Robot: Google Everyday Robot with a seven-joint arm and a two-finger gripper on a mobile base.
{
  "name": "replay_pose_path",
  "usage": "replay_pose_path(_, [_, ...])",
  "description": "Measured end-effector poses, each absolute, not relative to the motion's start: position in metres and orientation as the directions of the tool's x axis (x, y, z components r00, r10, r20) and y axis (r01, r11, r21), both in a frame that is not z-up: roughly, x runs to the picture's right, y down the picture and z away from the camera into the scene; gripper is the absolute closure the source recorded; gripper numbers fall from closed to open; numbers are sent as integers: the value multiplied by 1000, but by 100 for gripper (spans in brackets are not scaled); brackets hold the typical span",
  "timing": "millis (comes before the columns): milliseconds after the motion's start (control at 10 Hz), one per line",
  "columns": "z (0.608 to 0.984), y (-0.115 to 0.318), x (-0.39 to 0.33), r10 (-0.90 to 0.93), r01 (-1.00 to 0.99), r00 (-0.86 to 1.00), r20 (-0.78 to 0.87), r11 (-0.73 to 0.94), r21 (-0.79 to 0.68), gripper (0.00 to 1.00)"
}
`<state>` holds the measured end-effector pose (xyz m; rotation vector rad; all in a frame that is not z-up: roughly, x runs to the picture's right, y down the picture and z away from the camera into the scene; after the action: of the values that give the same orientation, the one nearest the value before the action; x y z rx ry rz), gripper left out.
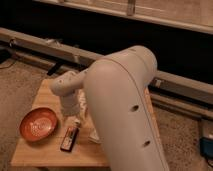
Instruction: Place the eraser in the ceramic cup
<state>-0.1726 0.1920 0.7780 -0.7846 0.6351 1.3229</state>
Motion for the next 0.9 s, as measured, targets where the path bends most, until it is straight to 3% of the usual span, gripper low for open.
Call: replay_pose_path(900, [780,207,-181,595,-985,161,-787,42,-169,30])
